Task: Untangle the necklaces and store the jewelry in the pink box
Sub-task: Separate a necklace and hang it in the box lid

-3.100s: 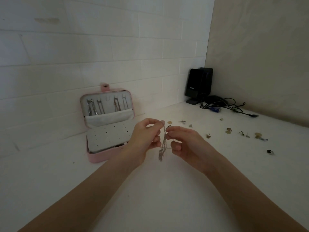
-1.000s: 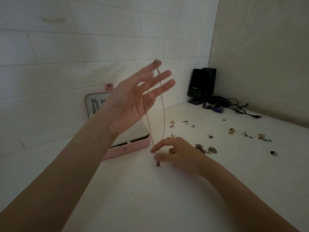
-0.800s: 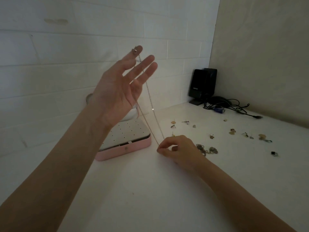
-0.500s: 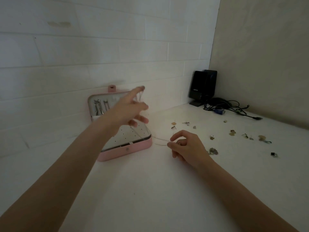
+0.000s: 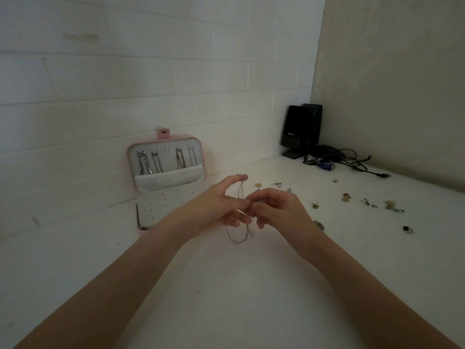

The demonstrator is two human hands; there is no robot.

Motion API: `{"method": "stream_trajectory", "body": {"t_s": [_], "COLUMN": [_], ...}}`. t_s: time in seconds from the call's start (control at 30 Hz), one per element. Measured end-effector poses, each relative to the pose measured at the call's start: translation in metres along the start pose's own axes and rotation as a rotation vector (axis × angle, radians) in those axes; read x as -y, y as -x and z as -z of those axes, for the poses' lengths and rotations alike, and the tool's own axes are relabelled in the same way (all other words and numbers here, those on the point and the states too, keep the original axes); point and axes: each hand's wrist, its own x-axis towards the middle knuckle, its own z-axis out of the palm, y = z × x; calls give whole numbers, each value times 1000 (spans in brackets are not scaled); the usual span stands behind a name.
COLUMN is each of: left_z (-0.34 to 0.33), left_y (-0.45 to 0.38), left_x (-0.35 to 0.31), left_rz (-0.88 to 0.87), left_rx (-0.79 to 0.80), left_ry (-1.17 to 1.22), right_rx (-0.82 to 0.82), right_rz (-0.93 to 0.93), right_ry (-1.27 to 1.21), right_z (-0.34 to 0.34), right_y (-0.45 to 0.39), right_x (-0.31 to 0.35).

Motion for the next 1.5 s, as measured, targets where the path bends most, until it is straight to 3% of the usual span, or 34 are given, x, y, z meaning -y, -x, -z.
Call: {"method": "stream_trajectory", "body": {"t_s": [0.1,0.47,0.63,1.07,1.33,1.5], "left_z": [2,3,11,17,22,28], "left_y": [-2,-2,-3,-7,-9,-9], "left_x": [1,0,-9,-4,-3,-7], "left_rz": [-22,-58,-94,-159,-307,-389], "left_rx": [12,16,-55,-292,-420,-509], "left_ry": [-44,-79,-19,-139,-291,-314], "right_rx": [10,24,-51,-189,-350,-335], "right_rz": [-51,-75,-72,-79,-62,-16], "right_ry": [-155,-192,-325,-264,118,328], "right_z": [1,-2,2,9,12,11], "right_y": [1,2,1,-1,-2,-3], "right_x": [2,2,6,6,-2,-3]}}
